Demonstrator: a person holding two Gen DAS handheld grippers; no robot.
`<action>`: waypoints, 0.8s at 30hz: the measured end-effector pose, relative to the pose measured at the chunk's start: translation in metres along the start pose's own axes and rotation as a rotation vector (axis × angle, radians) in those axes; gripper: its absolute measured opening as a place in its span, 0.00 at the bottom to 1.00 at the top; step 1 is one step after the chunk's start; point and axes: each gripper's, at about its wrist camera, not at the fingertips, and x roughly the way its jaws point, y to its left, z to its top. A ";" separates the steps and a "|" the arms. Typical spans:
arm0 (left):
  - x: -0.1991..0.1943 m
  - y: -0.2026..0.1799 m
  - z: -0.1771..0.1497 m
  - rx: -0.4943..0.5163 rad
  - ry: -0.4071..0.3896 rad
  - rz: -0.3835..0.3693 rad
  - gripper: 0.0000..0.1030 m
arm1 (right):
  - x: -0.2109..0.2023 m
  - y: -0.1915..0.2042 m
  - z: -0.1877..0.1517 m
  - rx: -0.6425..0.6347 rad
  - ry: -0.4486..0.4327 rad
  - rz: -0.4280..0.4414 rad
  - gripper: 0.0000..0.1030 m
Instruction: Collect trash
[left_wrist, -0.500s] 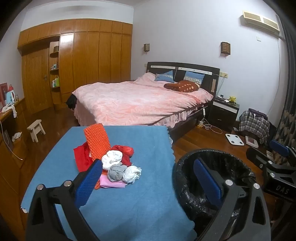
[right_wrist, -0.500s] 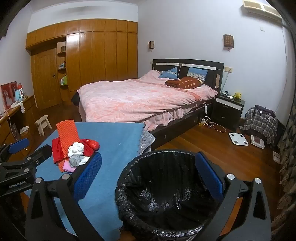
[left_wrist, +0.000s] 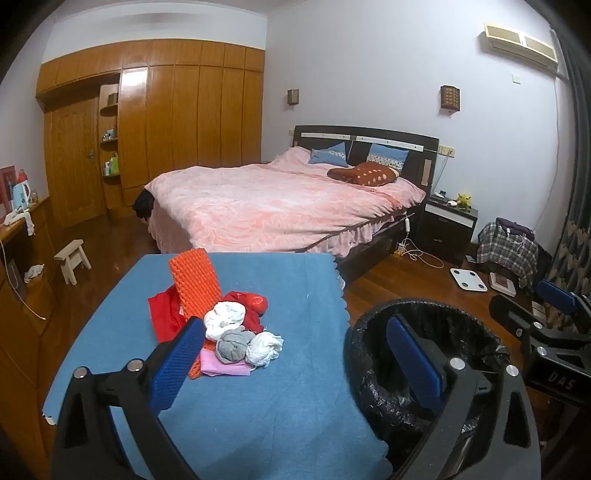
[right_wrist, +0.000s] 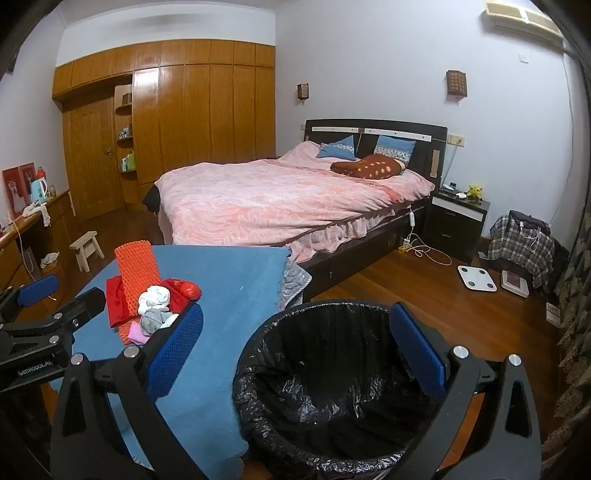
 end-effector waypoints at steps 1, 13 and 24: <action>0.003 0.000 -0.002 -0.001 -0.004 -0.004 0.94 | 0.000 0.000 0.000 0.000 0.000 -0.001 0.95; 0.001 0.002 -0.001 -0.002 -0.002 -0.003 0.94 | 0.000 0.000 0.002 0.003 0.003 0.001 0.95; 0.004 0.000 -0.003 0.000 -0.004 -0.004 0.94 | 0.000 0.001 0.002 0.003 0.001 0.000 0.95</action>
